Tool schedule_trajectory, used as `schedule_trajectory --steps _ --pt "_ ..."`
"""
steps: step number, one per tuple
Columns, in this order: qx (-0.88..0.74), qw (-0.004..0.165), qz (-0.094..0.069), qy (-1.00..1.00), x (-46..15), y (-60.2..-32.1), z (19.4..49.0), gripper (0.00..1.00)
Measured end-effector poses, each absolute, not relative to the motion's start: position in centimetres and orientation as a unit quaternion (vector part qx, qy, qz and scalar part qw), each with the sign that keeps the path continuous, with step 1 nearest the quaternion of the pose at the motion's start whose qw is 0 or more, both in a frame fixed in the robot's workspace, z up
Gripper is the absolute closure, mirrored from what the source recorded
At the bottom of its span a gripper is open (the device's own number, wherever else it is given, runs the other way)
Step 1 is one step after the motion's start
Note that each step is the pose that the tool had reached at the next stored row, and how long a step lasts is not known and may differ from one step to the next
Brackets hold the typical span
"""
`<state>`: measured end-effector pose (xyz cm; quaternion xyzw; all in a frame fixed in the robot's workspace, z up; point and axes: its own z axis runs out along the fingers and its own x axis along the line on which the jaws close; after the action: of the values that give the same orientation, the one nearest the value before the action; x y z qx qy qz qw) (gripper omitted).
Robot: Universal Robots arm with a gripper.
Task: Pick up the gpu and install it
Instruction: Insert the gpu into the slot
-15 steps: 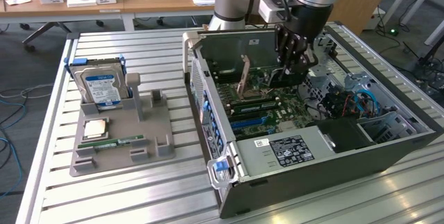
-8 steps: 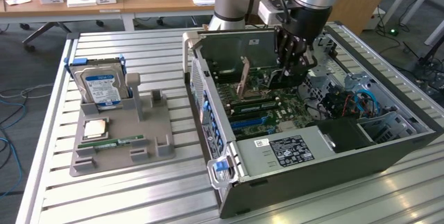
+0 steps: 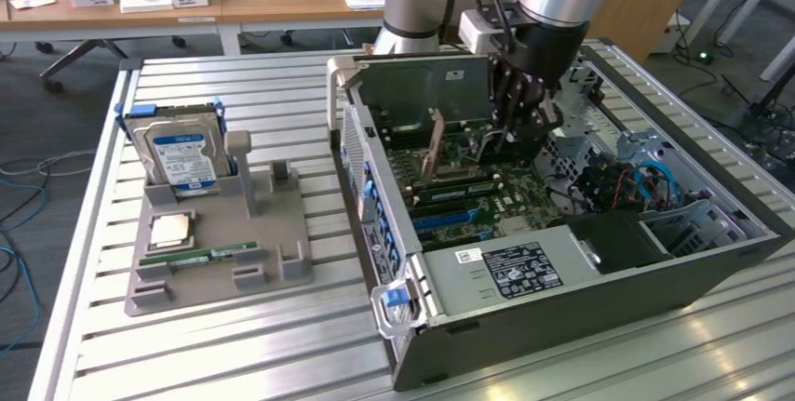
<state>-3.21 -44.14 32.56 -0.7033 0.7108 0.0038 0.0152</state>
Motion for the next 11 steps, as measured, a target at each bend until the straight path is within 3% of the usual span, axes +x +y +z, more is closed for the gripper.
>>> schedule_trajectory --steps 11 --pt "-0.703 0.015 0.004 0.711 -3.5 -44.1 31.3 0.74"
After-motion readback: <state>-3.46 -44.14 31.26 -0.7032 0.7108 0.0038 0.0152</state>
